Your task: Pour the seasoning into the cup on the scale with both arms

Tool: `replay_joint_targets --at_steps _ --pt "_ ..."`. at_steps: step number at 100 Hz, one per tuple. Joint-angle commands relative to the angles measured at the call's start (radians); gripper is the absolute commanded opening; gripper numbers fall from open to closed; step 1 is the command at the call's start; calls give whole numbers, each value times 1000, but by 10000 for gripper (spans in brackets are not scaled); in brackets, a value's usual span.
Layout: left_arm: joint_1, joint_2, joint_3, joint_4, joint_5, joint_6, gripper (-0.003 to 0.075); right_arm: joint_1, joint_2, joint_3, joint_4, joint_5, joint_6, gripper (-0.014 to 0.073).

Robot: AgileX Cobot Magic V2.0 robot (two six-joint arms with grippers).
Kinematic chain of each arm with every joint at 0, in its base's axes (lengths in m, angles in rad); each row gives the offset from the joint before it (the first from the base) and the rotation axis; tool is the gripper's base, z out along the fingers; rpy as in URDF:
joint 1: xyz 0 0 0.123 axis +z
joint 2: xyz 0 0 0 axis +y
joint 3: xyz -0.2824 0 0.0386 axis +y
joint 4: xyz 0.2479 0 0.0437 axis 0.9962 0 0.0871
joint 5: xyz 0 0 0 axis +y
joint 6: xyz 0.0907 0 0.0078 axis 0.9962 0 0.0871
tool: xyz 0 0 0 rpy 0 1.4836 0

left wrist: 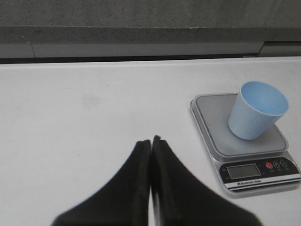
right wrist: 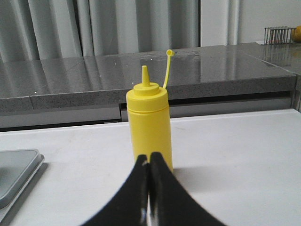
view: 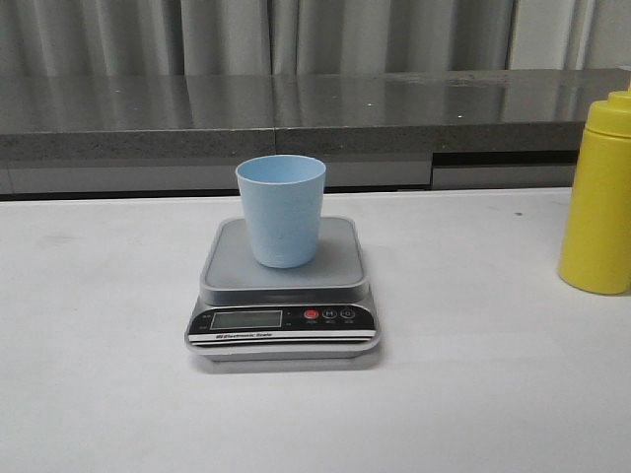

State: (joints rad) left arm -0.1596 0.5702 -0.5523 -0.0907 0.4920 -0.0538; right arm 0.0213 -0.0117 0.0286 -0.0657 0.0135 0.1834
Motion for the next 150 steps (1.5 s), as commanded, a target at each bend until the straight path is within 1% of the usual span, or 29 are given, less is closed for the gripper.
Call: replay_joint_targets --at_steps 1,27,45,76,84,92,103,111,122,132,143,150 --pt "1 -60 29 -3 -84 -12 -20 -3 -18 -18 2 -78 -9 -68" --pt "1 -253 174 -3 -131 -12 -20 -3 -18 -18 2 -78 -9 -68" --pt "1 -357 217 -3 -132 -12 -20 -3 -18 -18 2 -80 -9 -68" --pt "1 -379 217 -3 -132 -10 -20 -3 -18 -19 2 -167 -8 -68" --pt "1 -379 217 -3 -132 -10 -20 -3 -18 -27 10 -161 0 -68" --pt "1 -379 217 -3 -132 -10 -20 -3 -13 -61 21 -112 15 -68" --pt "1 -379 217 -3 -132 -10 -20 -3 18 -144 21 44 15 -67" --pt "1 -379 217 -3 -132 -10 -20 -3 71 -204 21 145 15 -67" --pt "1 -379 217 -3 -132 -10 -20 -3 168 -281 21 225 15 -67" --pt "1 -379 217 -3 -132 -10 -20 -3 263 -328 21 265 15 -67" --pt "1 -379 217 -3 -132 -10 -20 -3 373 -370 21 270 15 -65" --pt "1 -379 217 -4 -132 -10 -20 -3 447 -395 21 271 15 -44"
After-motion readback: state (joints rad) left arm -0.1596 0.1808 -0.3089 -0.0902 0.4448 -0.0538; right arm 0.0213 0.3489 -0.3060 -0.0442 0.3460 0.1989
